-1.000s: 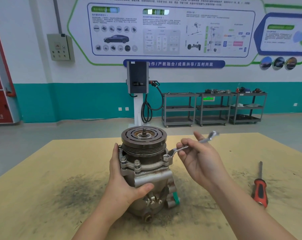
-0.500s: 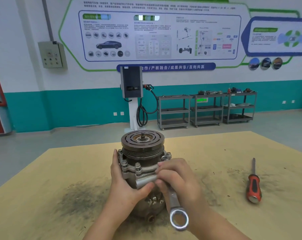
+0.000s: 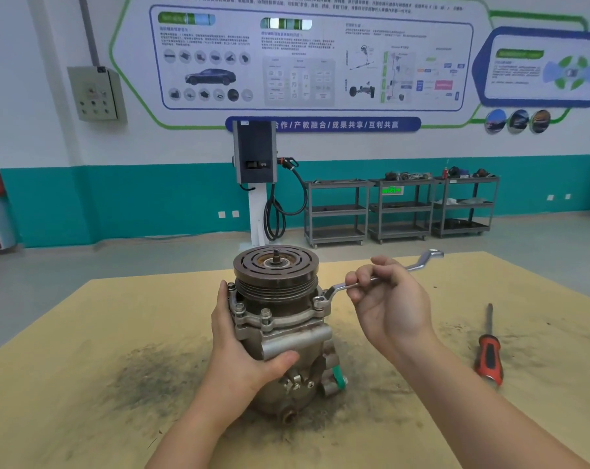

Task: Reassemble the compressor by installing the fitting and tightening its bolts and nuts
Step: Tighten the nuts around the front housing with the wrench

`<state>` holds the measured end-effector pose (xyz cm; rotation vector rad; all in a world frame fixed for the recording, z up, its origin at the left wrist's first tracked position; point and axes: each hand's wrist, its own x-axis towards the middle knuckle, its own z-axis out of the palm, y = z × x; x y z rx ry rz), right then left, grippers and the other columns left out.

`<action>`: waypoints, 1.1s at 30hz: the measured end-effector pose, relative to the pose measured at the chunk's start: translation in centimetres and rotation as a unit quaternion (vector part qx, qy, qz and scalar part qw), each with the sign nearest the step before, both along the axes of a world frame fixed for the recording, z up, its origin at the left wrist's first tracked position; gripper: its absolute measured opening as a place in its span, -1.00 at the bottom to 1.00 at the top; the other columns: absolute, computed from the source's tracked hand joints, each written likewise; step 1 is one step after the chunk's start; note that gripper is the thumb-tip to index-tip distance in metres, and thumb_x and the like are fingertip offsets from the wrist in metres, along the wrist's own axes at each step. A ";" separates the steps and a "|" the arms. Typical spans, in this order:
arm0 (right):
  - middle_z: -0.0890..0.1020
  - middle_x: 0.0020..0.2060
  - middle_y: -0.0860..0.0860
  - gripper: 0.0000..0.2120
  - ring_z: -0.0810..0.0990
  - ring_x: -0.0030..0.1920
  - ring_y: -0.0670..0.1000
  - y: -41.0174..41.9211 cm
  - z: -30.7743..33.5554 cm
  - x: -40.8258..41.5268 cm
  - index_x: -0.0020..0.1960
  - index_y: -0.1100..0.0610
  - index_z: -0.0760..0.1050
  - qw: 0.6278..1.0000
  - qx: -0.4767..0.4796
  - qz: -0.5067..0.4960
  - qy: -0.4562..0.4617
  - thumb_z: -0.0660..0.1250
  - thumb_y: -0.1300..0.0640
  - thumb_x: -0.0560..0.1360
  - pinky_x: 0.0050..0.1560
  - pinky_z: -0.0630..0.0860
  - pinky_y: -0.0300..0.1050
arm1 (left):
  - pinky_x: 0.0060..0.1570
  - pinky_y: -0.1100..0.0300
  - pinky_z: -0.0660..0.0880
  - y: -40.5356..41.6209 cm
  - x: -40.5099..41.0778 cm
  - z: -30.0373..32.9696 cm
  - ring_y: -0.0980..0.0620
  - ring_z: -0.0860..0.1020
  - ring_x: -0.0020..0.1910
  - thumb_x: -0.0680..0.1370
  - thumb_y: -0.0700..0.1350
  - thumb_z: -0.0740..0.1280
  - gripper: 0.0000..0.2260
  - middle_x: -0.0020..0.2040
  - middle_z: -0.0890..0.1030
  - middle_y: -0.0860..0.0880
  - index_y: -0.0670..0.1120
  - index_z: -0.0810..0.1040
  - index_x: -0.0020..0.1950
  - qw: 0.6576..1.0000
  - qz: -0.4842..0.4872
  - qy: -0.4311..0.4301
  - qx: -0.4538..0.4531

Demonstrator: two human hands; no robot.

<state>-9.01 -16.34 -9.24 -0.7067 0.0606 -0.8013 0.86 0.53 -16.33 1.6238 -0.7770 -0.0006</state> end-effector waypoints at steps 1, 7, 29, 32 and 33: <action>0.40 -0.51 0.06 -0.83 0.49 -0.46 0.04 -0.3 0.4 0.3 -0.04 0.16 0.28 1.000 -0.006 0.015 0.009 -0.03 0.36 0.54 -0.49 0.37 -0.18 | 0.44 0.15 0.18 0.0 0.0 0.0 0.12 0.28 0.46 0.10 0.12 0.59 0.15 0.52 0.15 0.15 0.48 -0.20 0.37 1.000 -0.002 0.001 0.001; 0.31 -0.54 0.02 -0.82 0.40 -0.52 -0.01 -0.9 0.7 1.6 -0.13 0.15 0.24 0.998 -0.009 0.046 0.040 -0.04 0.36 0.53 -0.57 0.32 -0.22 | 0.33 0.26 0.19 0.0 0.0 -0.2 0.16 0.32 0.39 0.25 -0.06 0.63 0.12 0.50 0.18 0.16 0.50 -0.21 0.33 1.000 0.016 -0.014 0.005; 0.57 -0.45 0.06 -0.69 0.53 -0.39 0.03 3.8 1.1 -2.3 0.03 0.03 0.30 0.964 -0.192 -0.179 -0.038 0.05 0.43 0.52 -0.37 0.47 -0.23 | 0.47 0.08 0.18 -0.1 -0.7 0.1 0.11 0.28 0.47 0.27 -0.04 0.63 0.12 0.55 0.18 0.10 0.62 -0.23 0.24 1.000 0.021 0.007 -0.004; 0.47 -0.52 0.05 -0.71 0.49 -0.46 0.03 2.6 0.8 -1.2 0.01 0.14 0.29 0.997 -0.029 -0.072 -0.029 -0.04 0.47 0.50 -0.48 0.40 -0.20 | 0.47 0.09 0.19 -0.1 -0.6 0.1 0.12 0.30 0.45 0.29 -0.05 0.62 0.12 0.54 0.19 0.09 0.50 -0.25 0.33 1.000 0.013 0.013 -0.006; 0.42 -0.53 0.06 -0.74 0.48 -0.47 0.03 2.3 0.7 -0.8 -0.01 0.15 0.28 0.998 0.001 -0.051 -0.026 -0.04 0.45 0.51 -0.50 0.38 -0.20 | 0.46 0.11 0.20 -0.1 -0.6 0.0 0.12 0.30 0.45 0.29 -0.05 0.62 0.12 0.54 0.20 0.09 0.50 -0.24 0.33 1.000 0.013 0.012 -0.006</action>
